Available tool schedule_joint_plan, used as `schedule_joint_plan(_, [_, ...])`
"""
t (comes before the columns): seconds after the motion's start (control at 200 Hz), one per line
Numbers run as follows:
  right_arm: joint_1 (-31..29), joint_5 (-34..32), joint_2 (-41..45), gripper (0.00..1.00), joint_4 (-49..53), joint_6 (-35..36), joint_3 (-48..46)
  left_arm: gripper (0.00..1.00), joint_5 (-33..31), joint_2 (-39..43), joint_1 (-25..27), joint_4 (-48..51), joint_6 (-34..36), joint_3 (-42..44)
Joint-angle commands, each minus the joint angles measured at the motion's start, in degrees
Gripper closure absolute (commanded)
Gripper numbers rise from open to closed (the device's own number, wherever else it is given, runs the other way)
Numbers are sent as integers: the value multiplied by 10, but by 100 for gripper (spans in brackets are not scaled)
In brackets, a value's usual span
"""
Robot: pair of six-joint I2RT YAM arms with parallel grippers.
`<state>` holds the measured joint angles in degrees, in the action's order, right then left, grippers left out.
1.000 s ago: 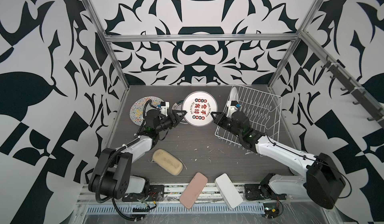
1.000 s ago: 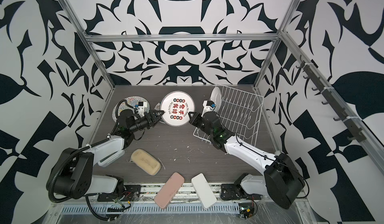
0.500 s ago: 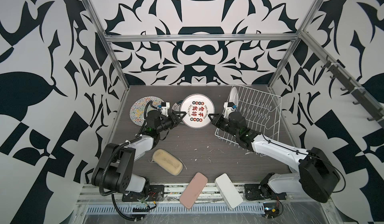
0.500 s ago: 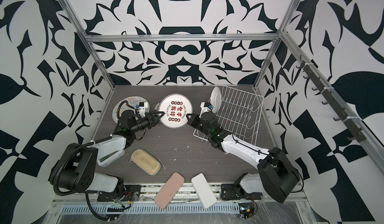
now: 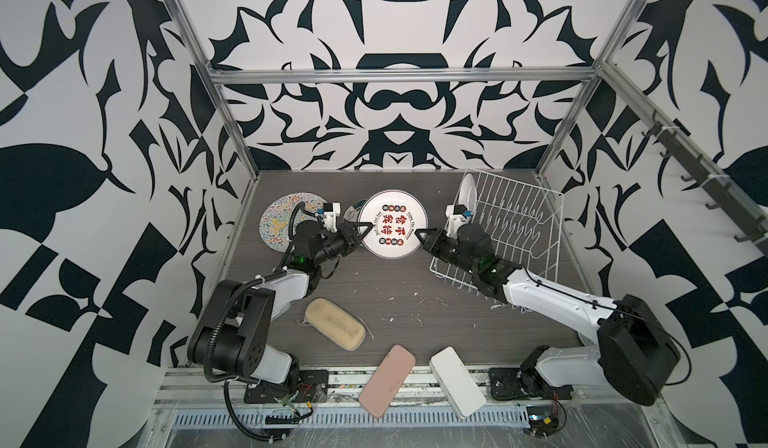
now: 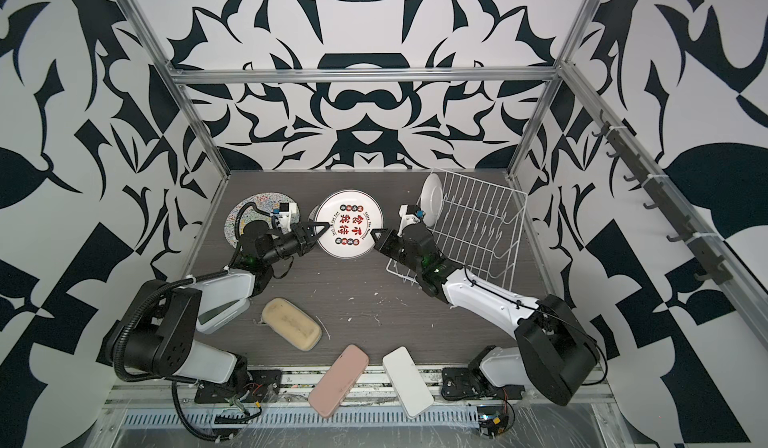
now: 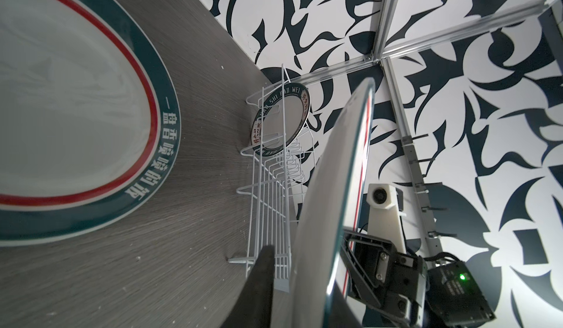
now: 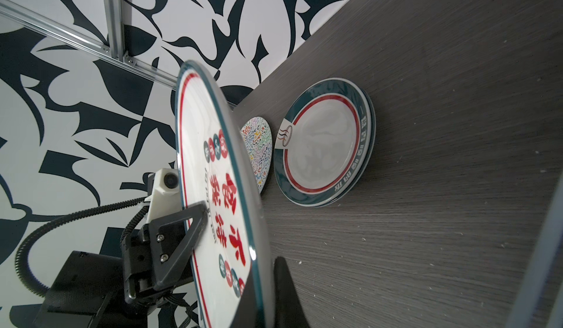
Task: Unload the plates from the dish rack
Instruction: 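Close the left gripper on the plate's rim beside the right gripper, then open and withdraw the right gripper while the left gripper lowers the plate onto the stack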
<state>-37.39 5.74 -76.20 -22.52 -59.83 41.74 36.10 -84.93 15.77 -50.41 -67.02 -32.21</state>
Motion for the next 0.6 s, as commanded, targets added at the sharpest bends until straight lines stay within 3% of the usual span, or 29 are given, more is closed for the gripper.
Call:
schedule_joint_plan(0.0, [-3, 13, 24, 100, -50, 6, 15, 79, 5, -8, 1, -24, -2, 15])
schedule_joint_plan(0.34, [-3, 1, 40, 96, -43, 10, 6, 97, -2, 1, 1, -27, -6, 17])
schedule_joint_plan(0.595, [-3, -33, 56, 83, -24, 12, -6, 99, -6, 8, -6, -4, 4, 11])
